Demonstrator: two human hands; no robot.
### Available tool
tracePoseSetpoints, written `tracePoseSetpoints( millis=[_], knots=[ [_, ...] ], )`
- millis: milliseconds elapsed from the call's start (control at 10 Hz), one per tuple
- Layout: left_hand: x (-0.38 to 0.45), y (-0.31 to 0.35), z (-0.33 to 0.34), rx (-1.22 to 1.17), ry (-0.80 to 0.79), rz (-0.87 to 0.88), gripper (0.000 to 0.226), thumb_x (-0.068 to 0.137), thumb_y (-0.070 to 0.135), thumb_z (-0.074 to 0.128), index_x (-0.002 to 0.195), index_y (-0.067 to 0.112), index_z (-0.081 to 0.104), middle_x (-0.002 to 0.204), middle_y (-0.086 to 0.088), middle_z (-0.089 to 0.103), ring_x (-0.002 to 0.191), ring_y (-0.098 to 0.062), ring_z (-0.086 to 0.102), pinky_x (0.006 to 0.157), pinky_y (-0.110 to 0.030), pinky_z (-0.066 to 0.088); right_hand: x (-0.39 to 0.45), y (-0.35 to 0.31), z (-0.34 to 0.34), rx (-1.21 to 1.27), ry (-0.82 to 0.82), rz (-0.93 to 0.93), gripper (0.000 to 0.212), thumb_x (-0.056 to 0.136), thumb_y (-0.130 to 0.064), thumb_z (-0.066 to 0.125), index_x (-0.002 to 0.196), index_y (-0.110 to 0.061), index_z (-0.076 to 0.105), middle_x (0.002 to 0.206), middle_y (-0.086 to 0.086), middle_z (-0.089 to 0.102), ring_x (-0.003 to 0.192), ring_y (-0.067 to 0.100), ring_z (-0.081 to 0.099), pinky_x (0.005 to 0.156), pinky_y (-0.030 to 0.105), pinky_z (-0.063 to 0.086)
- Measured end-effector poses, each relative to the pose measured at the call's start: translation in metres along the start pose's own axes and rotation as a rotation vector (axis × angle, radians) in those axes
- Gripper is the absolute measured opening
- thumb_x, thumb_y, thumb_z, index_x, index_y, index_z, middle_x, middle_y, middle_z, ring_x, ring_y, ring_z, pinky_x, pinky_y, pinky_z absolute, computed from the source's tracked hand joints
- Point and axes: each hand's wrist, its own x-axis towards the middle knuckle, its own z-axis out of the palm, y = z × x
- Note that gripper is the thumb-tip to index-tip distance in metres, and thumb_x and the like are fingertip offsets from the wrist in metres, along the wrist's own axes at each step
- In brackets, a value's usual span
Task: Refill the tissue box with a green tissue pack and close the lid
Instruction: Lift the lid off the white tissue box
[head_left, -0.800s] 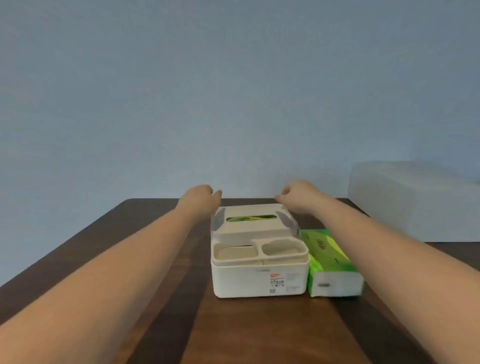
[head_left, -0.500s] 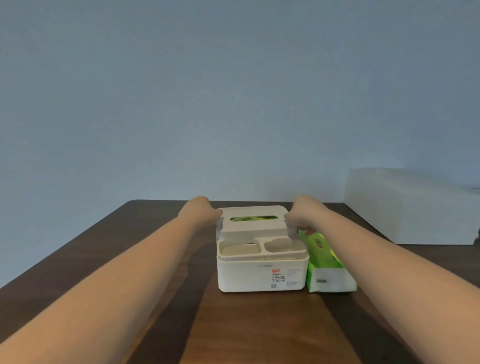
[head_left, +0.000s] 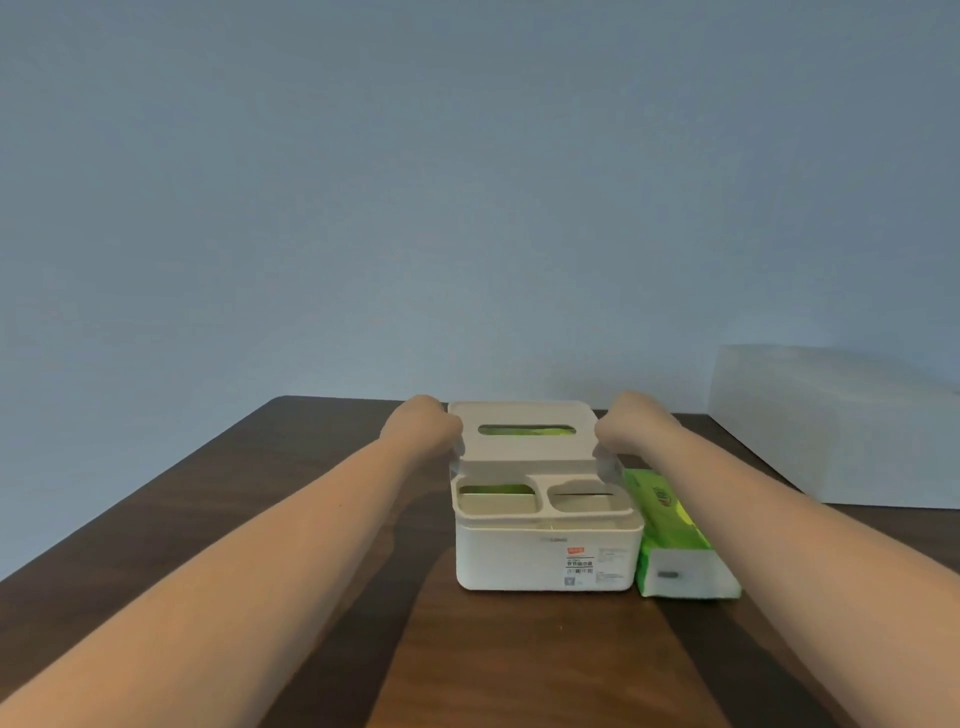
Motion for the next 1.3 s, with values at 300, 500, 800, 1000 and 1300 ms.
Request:
tracePoseSetpoints(
  millis=[300,500,800,1000,1300],
  knots=[
    [-0.011,0.000,-0.042,-0.155,0.096,-0.010,0.033,0.086,0.005,0.044,0.053,0.012,0.047,0.055,-0.002,0.048,0.053,-0.018,0.042,0.048,-0.026,0.031,-0.018,-0.043,-0.023,-0.047,0.088,-0.045,0.028,0.074,-0.007,0.071,0.057,-0.007,0.050,0.073,0.009,0.055,0.078,0.029,0.055,0.058,0.026,0.041],
    [-0.015,-0.032,-0.085,-0.201,0.180,-0.086,0.035,0.085,0.003,0.046,0.051,0.011,0.048,0.056,-0.003,0.047,0.056,-0.020,0.043,0.049,-0.026,0.032,-0.027,-0.098,-0.013,-0.032,0.064,-0.138,0.025,0.077,-0.004,0.063,0.057,-0.008,0.049,0.064,0.006,0.051,0.058,0.024,0.051,0.050,0.024,0.036],
    [-0.006,-0.110,-0.107,-0.591,0.379,-0.287,0.037,0.093,0.010,0.041,0.057,0.016,0.033,0.065,-0.006,0.041,0.085,-0.030,0.044,0.084,-0.039,0.048,-0.036,-0.170,0.053,-0.096,-0.005,-0.252,0.028,0.087,-0.008,0.055,0.060,-0.009,0.045,0.068,0.005,0.048,0.077,0.029,0.052,0.063,0.028,0.040],
    [0.001,-0.153,-0.100,-0.091,0.201,-0.373,0.007,0.084,-0.002,0.053,0.078,0.000,0.057,0.082,-0.013,0.055,0.083,-0.032,0.053,0.072,-0.032,0.045,-0.031,-0.193,0.094,-0.256,-0.106,-0.302,0.011,0.090,-0.012,0.056,0.081,-0.005,0.057,0.072,0.005,0.048,0.084,0.027,0.053,0.072,0.030,0.042],
    [0.022,-0.186,-0.089,-0.020,0.152,-0.383,0.006,0.093,0.005,0.044,0.090,0.005,0.050,0.082,-0.008,0.050,0.060,-0.012,0.042,0.050,-0.019,0.036,-0.015,-0.201,0.134,-0.399,-0.306,-0.241,0.033,0.091,-0.014,0.059,0.122,-0.003,0.059,0.074,0.007,0.044,0.075,0.019,0.053,0.075,0.025,0.046]
  ],
)
